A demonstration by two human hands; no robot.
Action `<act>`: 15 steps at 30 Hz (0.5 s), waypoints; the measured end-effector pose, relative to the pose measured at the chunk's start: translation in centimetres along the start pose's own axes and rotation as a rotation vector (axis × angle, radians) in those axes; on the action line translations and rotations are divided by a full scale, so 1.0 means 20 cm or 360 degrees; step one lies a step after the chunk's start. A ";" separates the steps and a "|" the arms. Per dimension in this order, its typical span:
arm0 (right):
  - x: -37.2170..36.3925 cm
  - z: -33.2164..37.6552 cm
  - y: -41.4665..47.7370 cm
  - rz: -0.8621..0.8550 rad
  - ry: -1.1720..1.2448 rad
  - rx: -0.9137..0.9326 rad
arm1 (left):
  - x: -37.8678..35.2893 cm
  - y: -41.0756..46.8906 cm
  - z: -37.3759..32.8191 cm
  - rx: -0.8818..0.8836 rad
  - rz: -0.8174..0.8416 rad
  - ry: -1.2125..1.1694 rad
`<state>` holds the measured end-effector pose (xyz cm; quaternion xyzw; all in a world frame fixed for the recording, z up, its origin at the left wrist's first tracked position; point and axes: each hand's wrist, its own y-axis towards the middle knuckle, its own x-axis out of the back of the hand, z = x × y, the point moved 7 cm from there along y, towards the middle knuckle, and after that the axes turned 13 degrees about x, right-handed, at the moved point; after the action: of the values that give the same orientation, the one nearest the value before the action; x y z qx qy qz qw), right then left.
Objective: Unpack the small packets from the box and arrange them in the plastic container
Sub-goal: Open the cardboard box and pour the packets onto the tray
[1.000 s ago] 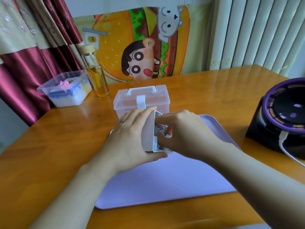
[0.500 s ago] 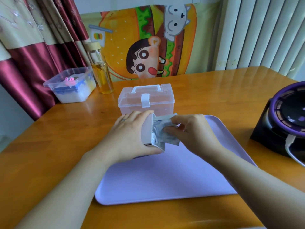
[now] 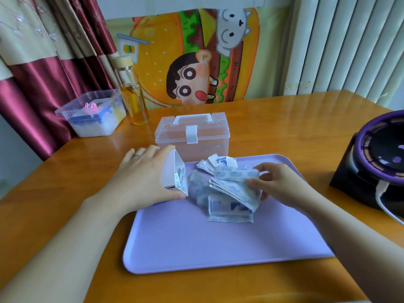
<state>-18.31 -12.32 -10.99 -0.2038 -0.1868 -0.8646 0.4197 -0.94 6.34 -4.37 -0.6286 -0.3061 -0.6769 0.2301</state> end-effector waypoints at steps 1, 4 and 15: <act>0.01 -0.01 0.00 0.0014 -0.0152 -0.0029 | 0.01 0.00 0.01 0.0004 -0.0014 0.0001; 0.07 0.01 0.02 -0.0103 -0.0475 0.0054 | 0.03 -0.02 0.02 0.0018 -0.0046 -0.0025; -0.33 0.12 0.00 0.0747 -0.1090 0.0541 | 0.11 -0.06 -0.03 -0.0075 -0.0215 -0.0142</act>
<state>-14.16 -6.85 -12.21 -0.4433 -0.4031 -0.5856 0.5460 -2.41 6.99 -2.39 -0.6413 -0.3417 -0.6692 0.1554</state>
